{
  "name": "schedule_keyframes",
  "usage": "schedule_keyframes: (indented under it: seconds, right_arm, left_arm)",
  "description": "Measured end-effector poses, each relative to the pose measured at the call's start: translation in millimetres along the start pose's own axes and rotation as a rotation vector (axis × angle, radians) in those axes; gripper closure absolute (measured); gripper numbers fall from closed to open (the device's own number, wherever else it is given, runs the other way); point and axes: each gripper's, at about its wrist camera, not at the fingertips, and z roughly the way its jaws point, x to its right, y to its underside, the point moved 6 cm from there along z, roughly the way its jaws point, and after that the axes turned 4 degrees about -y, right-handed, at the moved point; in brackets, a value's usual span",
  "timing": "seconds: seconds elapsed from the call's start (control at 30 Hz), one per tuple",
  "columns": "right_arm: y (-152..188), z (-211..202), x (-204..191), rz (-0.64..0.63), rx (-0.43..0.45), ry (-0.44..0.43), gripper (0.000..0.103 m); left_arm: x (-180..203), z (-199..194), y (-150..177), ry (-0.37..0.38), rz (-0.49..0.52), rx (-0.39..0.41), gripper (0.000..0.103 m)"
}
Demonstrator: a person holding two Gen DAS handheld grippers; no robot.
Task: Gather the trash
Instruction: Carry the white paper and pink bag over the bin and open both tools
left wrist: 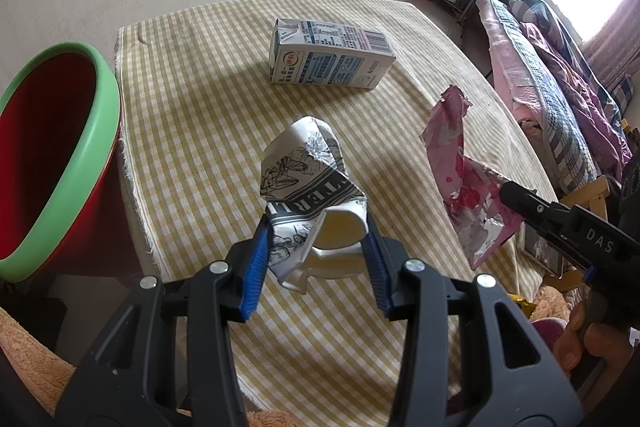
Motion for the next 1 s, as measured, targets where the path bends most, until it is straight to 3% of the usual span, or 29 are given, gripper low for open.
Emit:
schedule_keyframes:
  seconds: [0.47,1.0]
  right_arm:
    - [5.7,-2.6,-14.6,-0.054,-0.004,0.007,0.090]
    - [16.0,-3.1,-59.3,-0.142,-0.036,-0.033,0.090]
  left_arm:
    - [-2.5,-4.1,-2.6,0.005,-0.010,0.012,0.061]
    - [-15.7,-25.9,-12.7,0.011,-0.037,0.061,0.061]
